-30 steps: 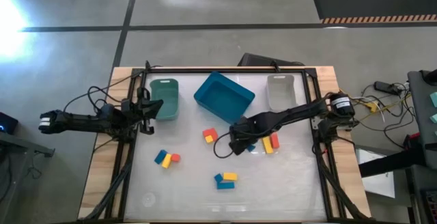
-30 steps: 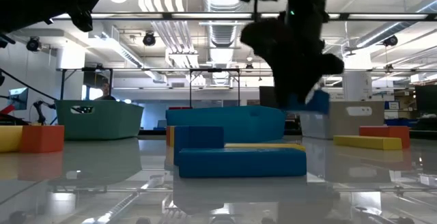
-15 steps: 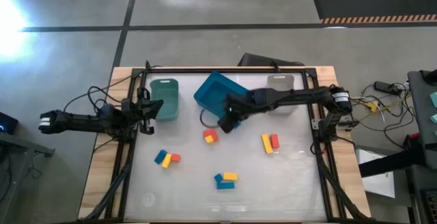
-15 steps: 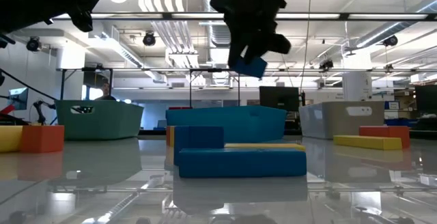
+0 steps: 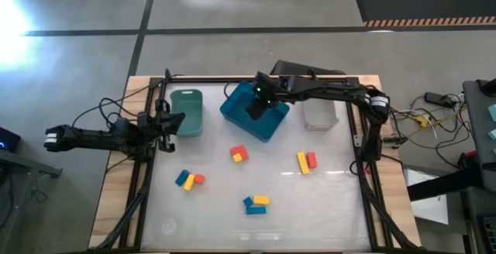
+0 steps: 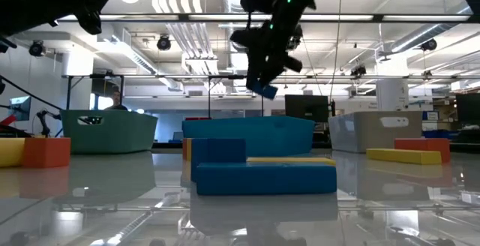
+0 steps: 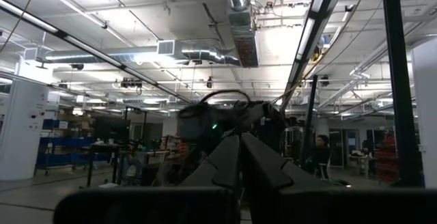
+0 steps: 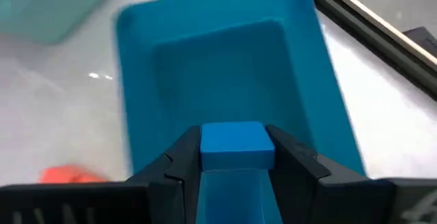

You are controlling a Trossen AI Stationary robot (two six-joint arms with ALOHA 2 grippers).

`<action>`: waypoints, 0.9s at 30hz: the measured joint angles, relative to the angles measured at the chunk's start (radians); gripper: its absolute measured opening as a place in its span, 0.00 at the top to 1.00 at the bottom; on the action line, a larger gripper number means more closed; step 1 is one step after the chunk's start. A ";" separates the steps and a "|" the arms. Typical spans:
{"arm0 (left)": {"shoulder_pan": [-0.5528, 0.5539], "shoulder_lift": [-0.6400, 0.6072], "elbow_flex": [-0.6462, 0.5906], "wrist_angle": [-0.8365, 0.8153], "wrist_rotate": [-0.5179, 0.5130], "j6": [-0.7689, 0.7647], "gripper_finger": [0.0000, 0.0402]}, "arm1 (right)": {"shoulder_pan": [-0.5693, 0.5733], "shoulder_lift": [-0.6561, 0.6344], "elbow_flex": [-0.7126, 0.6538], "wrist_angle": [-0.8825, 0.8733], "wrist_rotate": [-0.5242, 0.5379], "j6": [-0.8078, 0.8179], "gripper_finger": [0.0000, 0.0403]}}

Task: Sort & place blocks by color
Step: Put the blue block into the blue bin, then put the orange block into the green bin

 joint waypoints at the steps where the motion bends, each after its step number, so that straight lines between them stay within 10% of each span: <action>1: 0.000 -0.001 0.000 0.001 -0.001 0.000 1.00 | -0.012 0.015 0.000 0.008 0.000 -0.012 0.70; 16: 0.000 0.000 0.000 0.003 -0.012 0.000 1.00 | -0.058 0.228 0.000 0.073 -0.003 -0.079 0.59; 27: 0.000 0.002 0.000 0.002 -0.016 -0.008 1.00 | -0.029 0.110 -0.004 0.077 0.002 -0.102 0.47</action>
